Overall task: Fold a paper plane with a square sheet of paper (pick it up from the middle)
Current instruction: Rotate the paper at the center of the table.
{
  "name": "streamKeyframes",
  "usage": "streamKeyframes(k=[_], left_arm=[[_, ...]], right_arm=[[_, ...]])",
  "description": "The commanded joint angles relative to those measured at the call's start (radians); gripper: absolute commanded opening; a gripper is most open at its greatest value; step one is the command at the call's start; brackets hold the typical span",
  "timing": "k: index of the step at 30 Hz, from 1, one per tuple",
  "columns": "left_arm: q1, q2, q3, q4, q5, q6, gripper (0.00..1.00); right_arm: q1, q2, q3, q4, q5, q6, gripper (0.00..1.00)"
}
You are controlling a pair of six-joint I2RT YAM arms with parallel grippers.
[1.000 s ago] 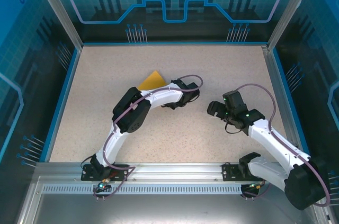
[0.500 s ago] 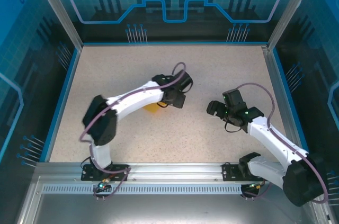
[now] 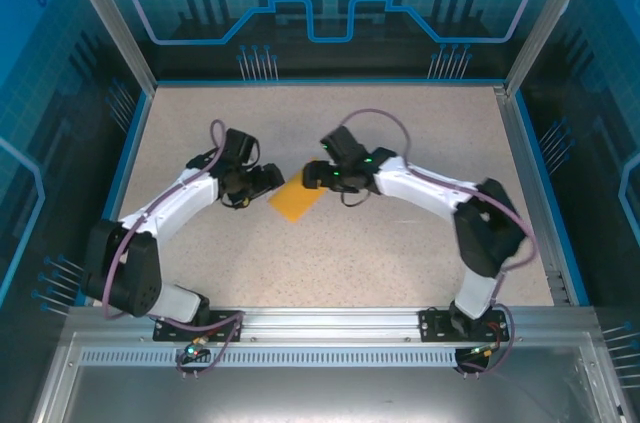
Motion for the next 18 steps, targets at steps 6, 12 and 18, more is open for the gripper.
streamKeyframes(k=[6,12,18], left_arm=[[0.145,-0.129,-0.143,0.043,0.033,-0.101,0.98],[0.158,-0.116,-0.154,0.054,0.035,-0.09,0.98],[0.158,-0.097,-0.154,0.074,0.066,-0.081,0.99]], right_arm=[[0.06,0.34,0.331,0.019,-0.135,0.023,0.8],[0.065,0.476,0.463,-0.076,-0.169,0.006,0.8],[0.065,0.516,0.463,-0.162,-0.206,-0.104,0.79]])
